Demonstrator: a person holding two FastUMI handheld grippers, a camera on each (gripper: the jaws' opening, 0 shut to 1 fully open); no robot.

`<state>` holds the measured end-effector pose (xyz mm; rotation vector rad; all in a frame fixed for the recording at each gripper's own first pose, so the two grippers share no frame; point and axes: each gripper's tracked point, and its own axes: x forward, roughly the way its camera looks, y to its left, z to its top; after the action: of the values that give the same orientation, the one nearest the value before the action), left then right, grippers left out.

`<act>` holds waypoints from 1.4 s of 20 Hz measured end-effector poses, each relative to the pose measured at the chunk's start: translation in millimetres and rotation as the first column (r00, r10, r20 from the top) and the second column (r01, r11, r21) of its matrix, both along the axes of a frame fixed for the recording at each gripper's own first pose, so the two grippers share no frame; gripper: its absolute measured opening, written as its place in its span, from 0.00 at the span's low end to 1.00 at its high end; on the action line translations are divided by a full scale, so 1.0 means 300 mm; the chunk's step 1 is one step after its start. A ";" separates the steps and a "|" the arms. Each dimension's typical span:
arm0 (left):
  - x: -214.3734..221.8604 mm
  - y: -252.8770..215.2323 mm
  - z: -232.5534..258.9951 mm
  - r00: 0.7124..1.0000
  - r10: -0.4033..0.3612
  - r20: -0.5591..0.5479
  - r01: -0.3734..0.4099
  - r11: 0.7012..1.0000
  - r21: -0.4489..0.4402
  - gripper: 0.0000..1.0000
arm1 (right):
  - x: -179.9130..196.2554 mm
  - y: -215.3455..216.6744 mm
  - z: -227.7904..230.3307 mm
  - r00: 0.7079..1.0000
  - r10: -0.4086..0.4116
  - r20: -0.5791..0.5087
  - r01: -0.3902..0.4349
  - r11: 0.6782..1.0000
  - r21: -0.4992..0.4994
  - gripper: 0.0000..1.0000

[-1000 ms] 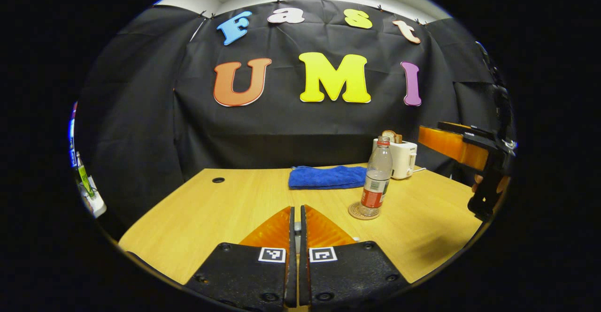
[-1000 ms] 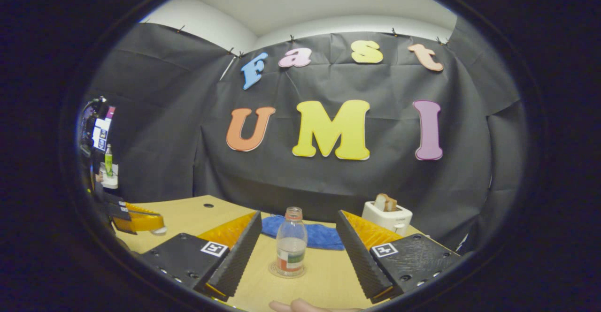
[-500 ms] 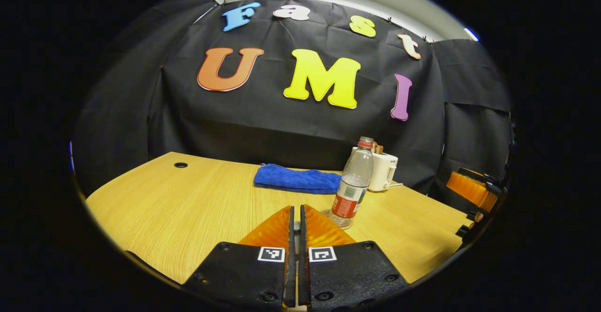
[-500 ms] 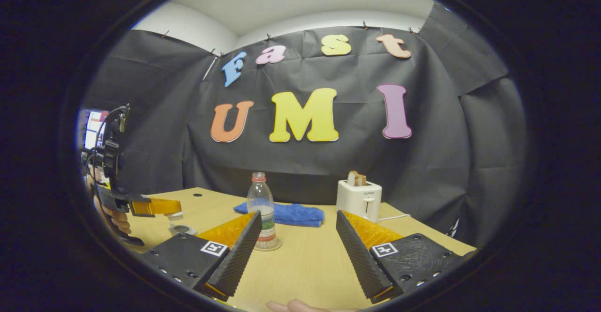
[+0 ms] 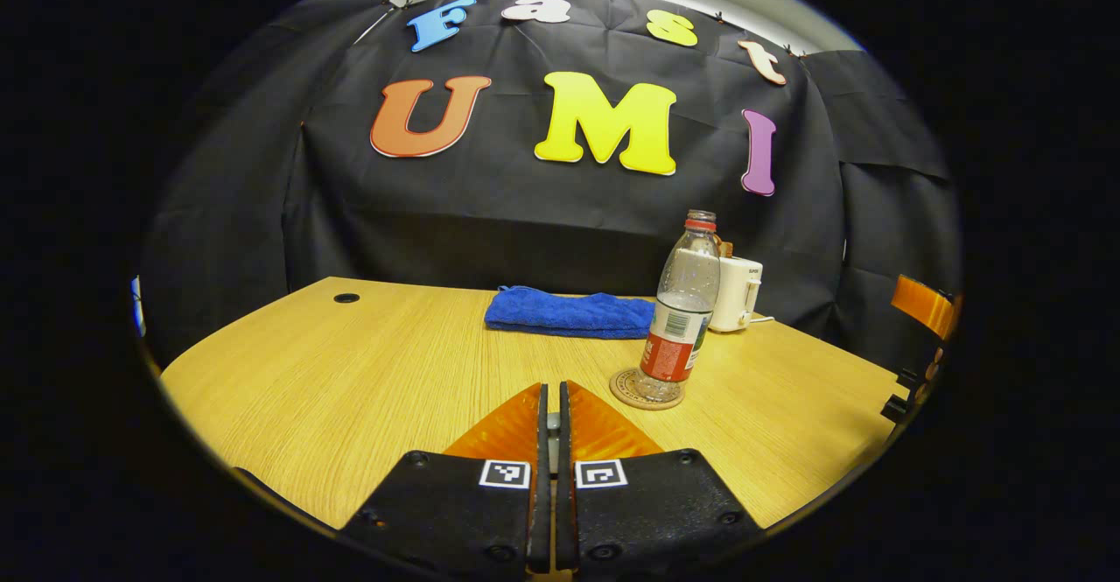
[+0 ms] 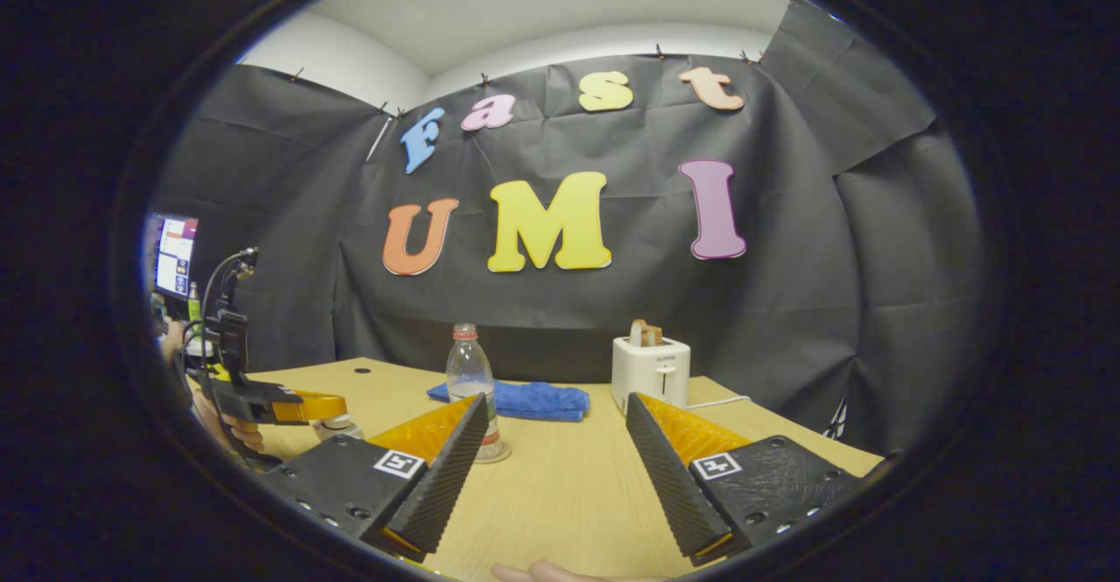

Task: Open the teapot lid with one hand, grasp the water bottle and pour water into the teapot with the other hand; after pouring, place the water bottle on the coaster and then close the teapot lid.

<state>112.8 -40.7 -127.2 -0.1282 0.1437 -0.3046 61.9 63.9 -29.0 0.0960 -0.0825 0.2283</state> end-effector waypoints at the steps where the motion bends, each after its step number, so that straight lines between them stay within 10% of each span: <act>1: -0.001 0.002 -0.002 1.000 0.002 -0.002 -0.002 1.000 0.002 0.05 | -0.003 0.002 -0.001 1.000 0.000 0.000 0.000 1.000 -0.006 0.95; 16: -0.013 0.004 -0.033 0.995 0.089 -0.039 -0.085 0.991 0.104 0.10 | -0.053 0.032 0.023 1.000 -0.022 0.012 0.023 0.996 -0.085 0.97; 28: -0.351 0.015 0.337 0.987 0.146 0.074 -0.156 0.974 0.165 1.00 | -0.189 -0.073 0.114 0.987 -0.130 -0.096 0.122 0.989 -0.088 0.97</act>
<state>7.4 -36.1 -26.0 0.0397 0.0981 -0.1430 5.2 41.8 5.1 0.0206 0.0217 0.1000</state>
